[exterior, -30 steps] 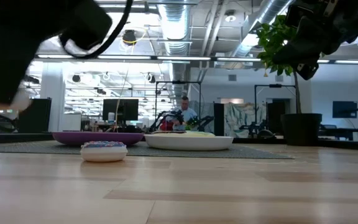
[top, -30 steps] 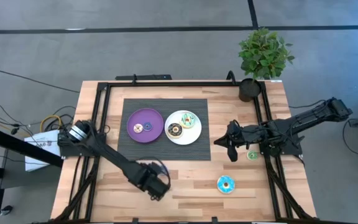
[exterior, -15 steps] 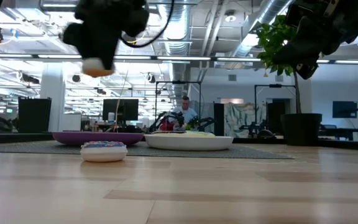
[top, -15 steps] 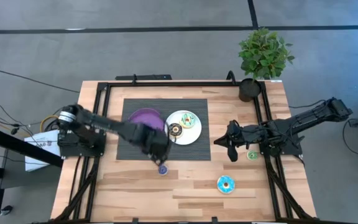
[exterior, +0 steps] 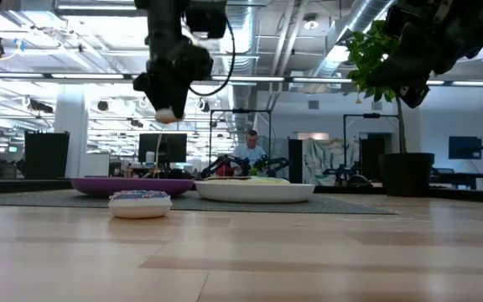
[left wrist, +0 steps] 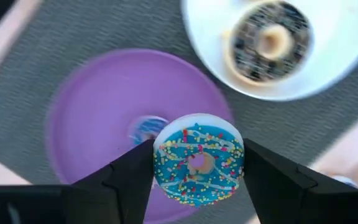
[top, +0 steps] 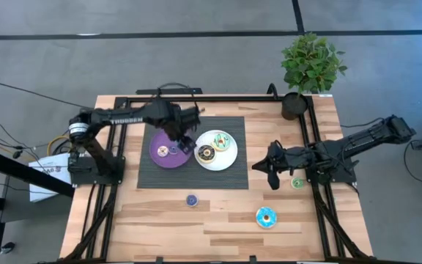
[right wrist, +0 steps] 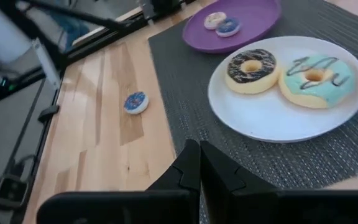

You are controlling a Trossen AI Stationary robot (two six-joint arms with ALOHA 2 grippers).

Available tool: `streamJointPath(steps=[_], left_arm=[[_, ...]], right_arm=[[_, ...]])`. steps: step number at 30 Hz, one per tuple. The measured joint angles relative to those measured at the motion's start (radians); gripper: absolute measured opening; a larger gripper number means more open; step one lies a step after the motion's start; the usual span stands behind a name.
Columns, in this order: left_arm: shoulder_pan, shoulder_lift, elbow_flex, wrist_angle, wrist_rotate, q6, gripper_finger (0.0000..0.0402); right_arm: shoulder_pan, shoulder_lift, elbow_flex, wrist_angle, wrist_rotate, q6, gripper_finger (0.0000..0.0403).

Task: Pick & Place donuts
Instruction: Put the small blue donut on the purple plate

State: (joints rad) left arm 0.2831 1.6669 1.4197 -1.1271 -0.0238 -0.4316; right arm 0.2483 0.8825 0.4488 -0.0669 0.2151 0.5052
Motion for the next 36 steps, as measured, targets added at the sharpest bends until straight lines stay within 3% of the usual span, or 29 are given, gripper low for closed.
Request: streamJointPath(steps=[6, 12, 25, 36], left_arm=[[0.156, 0.004, 0.0, 0.004, -0.012, 0.125, 0.0221], [0.236, 0.004, -0.038, 0.022, -0.068, 0.197, 0.0221], [0.247, 0.004, -0.348, 0.191, -0.055, 0.22, 0.0221], [0.252, 0.004, -0.439, 0.305, -0.034, 0.21, 0.0221]], right_arm=[[-0.042, 0.0, 0.0, 0.0, 0.04, 0.082, 0.0], [-0.089, 0.0, 0.0, 0.0, 0.049, 0.108, 0.0], [-0.149, 0.0, 0.0, 0.0, 0.049, 0.15, 0.0], [-0.19, 0.0, 0.0, 0.0, 0.049, 0.15, 0.0]])
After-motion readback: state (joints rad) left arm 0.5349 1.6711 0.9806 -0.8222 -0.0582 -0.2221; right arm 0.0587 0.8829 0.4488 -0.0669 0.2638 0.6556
